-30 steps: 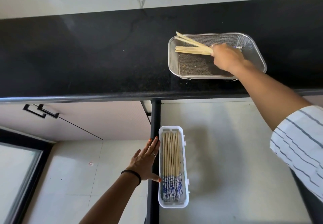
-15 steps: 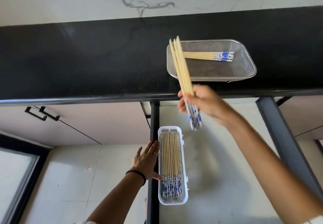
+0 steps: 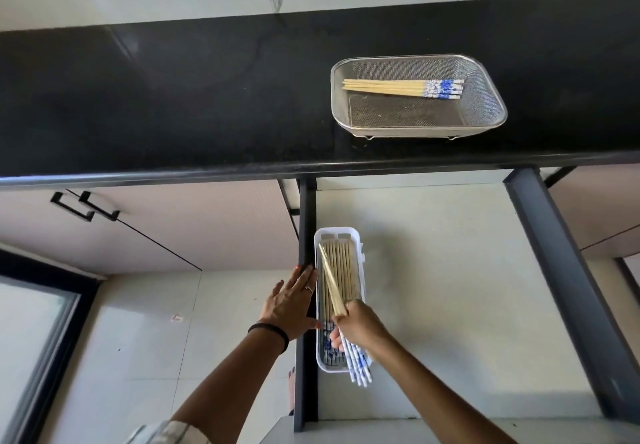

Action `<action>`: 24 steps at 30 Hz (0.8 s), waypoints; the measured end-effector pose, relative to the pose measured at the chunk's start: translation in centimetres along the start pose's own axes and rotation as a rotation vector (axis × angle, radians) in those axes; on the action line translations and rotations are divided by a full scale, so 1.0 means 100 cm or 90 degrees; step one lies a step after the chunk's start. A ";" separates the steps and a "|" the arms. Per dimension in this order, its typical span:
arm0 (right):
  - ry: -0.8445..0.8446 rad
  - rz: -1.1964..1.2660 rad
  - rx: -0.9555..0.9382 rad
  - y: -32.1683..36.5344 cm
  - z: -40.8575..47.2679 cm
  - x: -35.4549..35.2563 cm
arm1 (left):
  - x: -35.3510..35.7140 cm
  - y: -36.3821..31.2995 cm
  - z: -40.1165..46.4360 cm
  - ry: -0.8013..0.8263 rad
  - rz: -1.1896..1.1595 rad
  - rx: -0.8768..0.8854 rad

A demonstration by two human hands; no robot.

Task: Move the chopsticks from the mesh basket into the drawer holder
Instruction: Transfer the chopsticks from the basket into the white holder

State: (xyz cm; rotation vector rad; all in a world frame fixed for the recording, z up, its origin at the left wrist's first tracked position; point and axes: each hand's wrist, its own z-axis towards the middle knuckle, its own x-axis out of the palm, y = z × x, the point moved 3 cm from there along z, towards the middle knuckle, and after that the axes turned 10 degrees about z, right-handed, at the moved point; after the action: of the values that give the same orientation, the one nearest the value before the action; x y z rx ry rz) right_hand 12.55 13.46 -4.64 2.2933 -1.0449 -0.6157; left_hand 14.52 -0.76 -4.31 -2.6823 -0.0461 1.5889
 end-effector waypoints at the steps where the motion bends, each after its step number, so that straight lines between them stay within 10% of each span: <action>1: -0.021 0.001 0.006 0.000 0.003 0.002 | 0.000 0.000 -0.001 -0.002 0.000 0.001; 9: -0.222 -0.194 -0.125 0.006 0.008 0.000 | 0.004 0.000 -0.005 -0.006 -0.019 0.004; 24: -0.268 -0.438 -0.157 0.002 0.024 0.021 | 0.010 0.004 -0.004 -0.007 -0.020 0.021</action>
State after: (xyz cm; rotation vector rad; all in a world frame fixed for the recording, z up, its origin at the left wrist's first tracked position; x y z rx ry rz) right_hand 12.26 10.99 -6.69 2.3201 -0.2728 -1.4558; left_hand 15.37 -1.13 -4.95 -2.6344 -0.0628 1.5825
